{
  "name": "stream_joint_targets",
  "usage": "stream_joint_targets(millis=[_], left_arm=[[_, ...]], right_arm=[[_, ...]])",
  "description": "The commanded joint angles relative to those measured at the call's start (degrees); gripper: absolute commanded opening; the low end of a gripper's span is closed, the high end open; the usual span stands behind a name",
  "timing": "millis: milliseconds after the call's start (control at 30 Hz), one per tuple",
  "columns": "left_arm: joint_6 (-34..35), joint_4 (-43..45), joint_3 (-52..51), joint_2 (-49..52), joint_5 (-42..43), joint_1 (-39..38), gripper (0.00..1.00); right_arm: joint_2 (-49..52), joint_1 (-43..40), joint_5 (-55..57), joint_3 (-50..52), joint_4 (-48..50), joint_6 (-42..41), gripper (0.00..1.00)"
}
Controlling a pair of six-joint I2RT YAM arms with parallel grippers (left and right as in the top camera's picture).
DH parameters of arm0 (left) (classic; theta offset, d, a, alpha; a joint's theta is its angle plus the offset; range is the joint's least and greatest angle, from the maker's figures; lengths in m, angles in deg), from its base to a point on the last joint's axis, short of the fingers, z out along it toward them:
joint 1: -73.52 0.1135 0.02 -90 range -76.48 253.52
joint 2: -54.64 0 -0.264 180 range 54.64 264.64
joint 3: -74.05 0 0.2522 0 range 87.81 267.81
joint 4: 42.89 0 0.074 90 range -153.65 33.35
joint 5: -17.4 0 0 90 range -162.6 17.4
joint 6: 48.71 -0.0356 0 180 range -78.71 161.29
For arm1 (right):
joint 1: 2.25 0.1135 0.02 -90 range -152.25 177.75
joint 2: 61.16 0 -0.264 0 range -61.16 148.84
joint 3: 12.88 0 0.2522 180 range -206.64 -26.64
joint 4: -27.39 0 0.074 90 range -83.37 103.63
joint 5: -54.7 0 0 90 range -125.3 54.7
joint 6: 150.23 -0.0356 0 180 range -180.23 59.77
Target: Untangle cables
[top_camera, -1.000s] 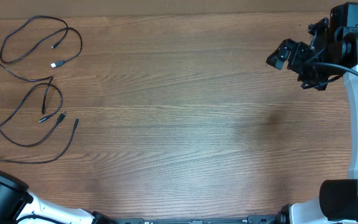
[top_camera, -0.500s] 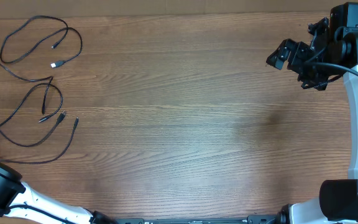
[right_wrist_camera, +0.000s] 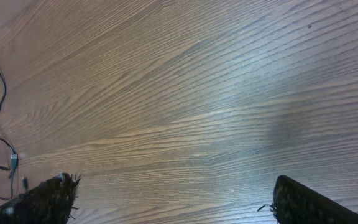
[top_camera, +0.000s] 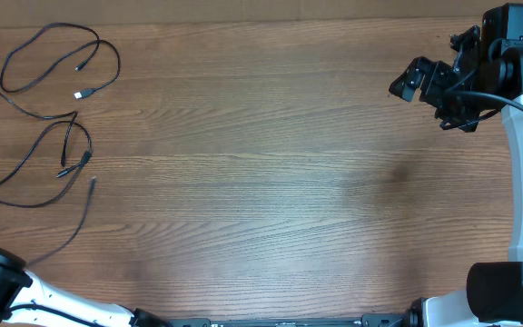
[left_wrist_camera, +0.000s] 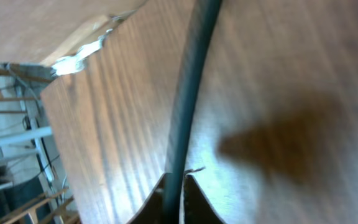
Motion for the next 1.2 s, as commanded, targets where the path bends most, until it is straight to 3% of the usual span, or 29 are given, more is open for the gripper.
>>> stream_joint_targets(millis=[0,67,200,333,400,433,767,800,867,933,967,1033,1167], left_arm=[[2.3,-0.2,1.0,0.3,-2.4,0.8,0.04],[2.9,0.0,1.3,0.2,-2.2,0.8,0.05],[3.2,0.7,2.5,0.2,-1.8,-0.3,0.19],[4.1,0.6,4.8,0.2,-1.7,-2.6,0.77],[4.5,0.0,6.3,0.2,-0.8,-4.2,0.88],[4.5,-0.8,8.2,0.2,0.3,-5.8,1.00],[7.9,-9.2,20.7,0.1,4.8,-14.2,1.00],[7.9,-10.1,21.3,0.1,7.3,-15.0,0.98],[7.8,-11.8,21.6,0.1,13.6,-16.6,0.84],[7.8,-13.9,21.2,0.1,20.3,-18.1,0.47],[7.6,-14.6,20.6,0.1,22.7,-18.7,0.23],[7.7,-15.3,19.1,0.3,26.1,-19.8,0.04],[7.7,-15.8,14.2,0.7,34.8,-21.7,0.04]], right_arm=[[-0.6,0.2,0.4,0.1,0.2,0.1,1.00],[-0.6,0.2,0.4,0.1,0.2,0.1,1.00],[-0.6,0.2,0.4,0.1,0.2,0.1,1.00],[-0.6,0.2,0.4,0.1,0.2,0.1,1.00],[-0.6,0.2,0.4,0.1,0.2,0.1,1.00],[-0.6,0.2,0.4,0.1,0.2,0.1,1.00],[-0.6,0.2,0.4,0.1,0.2,0.1,1.00],[-0.6,0.2,0.4,0.1,0.2,0.1,1.00],[-0.6,0.2,0.4,0.1,0.2,0.1,1.00],[-0.6,0.2,0.4,0.1,0.2,0.1,1.00],[-0.6,0.2,0.4,0.1,0.2,0.1,1.00],[-0.6,0.2,0.4,0.1,0.2,0.1,1.00],[-0.6,0.2,0.4,0.1,0.2,0.1,1.00]])
